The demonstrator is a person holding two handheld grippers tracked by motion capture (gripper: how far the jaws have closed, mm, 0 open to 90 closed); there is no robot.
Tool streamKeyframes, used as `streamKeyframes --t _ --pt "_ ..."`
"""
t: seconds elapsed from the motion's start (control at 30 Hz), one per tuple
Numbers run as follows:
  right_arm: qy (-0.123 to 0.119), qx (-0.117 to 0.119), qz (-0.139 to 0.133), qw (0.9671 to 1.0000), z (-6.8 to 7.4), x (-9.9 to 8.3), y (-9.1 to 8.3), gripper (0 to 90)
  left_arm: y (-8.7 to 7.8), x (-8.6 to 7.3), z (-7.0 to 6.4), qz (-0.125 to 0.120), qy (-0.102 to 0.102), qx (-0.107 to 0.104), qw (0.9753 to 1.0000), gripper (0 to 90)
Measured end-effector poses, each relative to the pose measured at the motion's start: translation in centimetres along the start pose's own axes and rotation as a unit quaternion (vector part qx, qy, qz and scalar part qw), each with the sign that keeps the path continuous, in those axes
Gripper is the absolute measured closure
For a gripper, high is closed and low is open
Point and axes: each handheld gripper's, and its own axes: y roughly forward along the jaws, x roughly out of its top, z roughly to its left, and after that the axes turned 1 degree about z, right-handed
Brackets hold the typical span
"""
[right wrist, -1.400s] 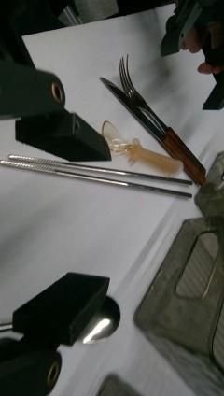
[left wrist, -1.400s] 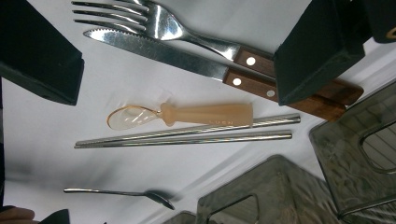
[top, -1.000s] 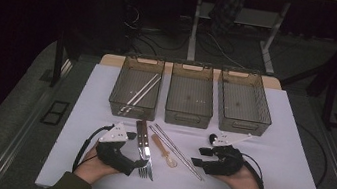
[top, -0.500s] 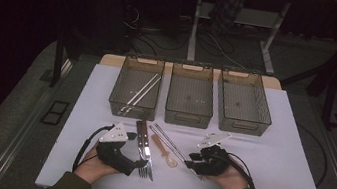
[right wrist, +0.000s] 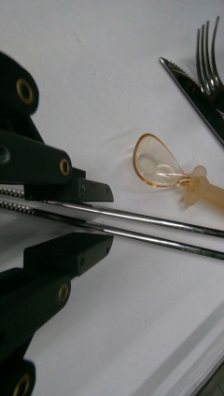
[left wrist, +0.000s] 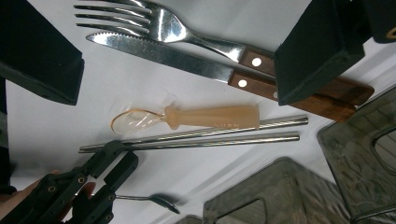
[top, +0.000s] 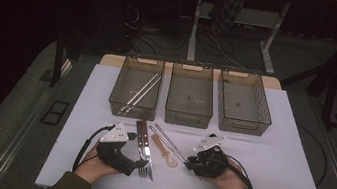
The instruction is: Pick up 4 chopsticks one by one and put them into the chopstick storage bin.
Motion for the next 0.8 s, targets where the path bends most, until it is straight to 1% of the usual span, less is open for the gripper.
streamKeyframes --t 0.2,0.53,0.77,0.8 --pt "-0.007 -0.008 0.004 0.9999 0.0 0.0 0.0 79.5 0.1 0.0 0.0 0.003 0.001 0.000 1.0000 0.2" --pt "0.000 -0.007 0.010 0.9999 -0.3 -0.1 -0.2 80.4 0.0 0.0 0.0 0.003 0.001 -0.002 1.0000 0.2" --pt "-0.002 -0.005 0.018 0.9998 -0.9 -0.5 -0.8 81.2 0.0 0.0 0.0 0.002 0.001 -0.001 1.0000 0.2" --pt "-0.006 -0.005 0.019 0.9998 -1.1 -0.6 -0.9 81.3 0.0 0.0 0.0 0.002 0.001 -0.001 1.0000 0.2"
